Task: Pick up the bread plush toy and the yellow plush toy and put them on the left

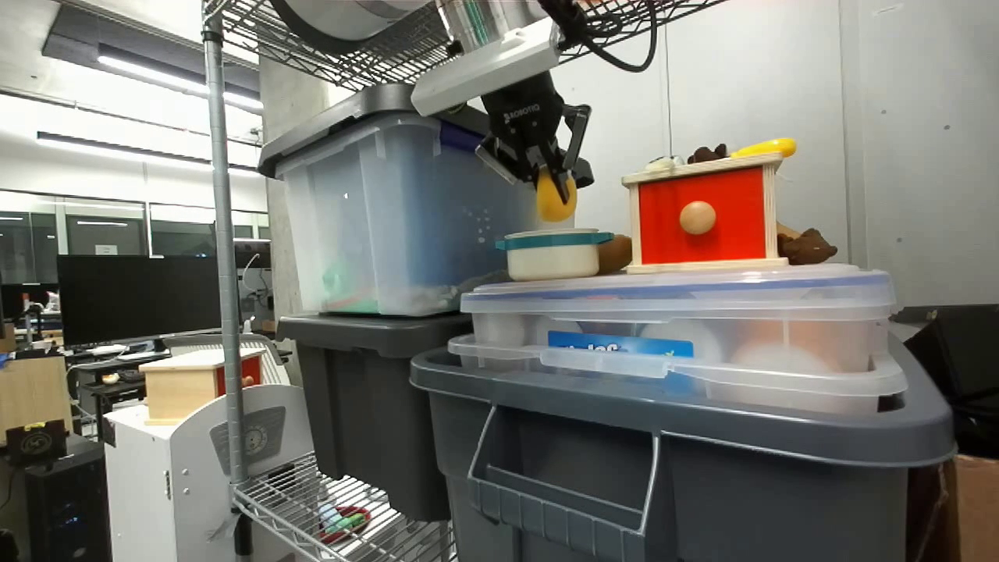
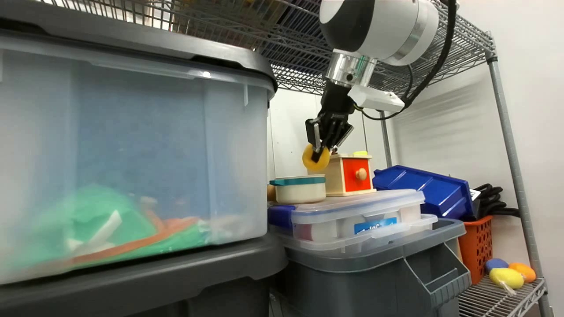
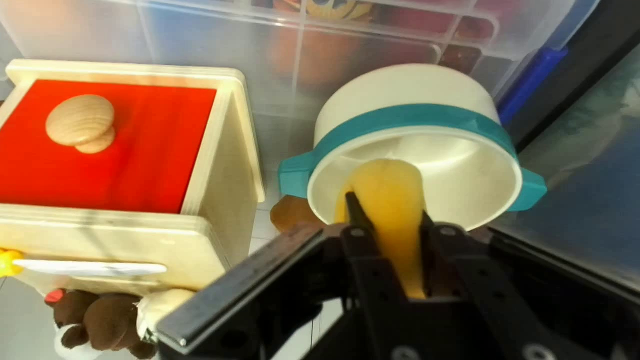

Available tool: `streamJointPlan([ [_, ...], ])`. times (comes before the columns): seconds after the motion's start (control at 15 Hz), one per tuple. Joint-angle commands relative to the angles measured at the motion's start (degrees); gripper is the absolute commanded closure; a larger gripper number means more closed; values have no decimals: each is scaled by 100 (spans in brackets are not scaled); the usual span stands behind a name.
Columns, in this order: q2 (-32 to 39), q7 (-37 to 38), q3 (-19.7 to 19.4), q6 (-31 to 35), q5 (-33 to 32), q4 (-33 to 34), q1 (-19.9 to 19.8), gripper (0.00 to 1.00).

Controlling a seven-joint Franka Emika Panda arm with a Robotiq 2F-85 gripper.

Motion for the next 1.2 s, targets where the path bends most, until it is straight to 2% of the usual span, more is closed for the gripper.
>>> streamJointPlan([
  [0.0,154,173,35,-92,-172,272,-20,95],
  [0.4,325,217,57,-79,-219,406,-13,95],
  [0.47,339,236,58,-107,-223,429,-13,55],
  [0.6,373,304,53,-144,-255,485,-10,47],
  [1.0,234,322,61,-225,-269,494,-24,5],
  [1.07,220,323,59,-231,-271,503,-25,0],
  [1.13,206,316,58,-238,-270,510,-26,0],
])
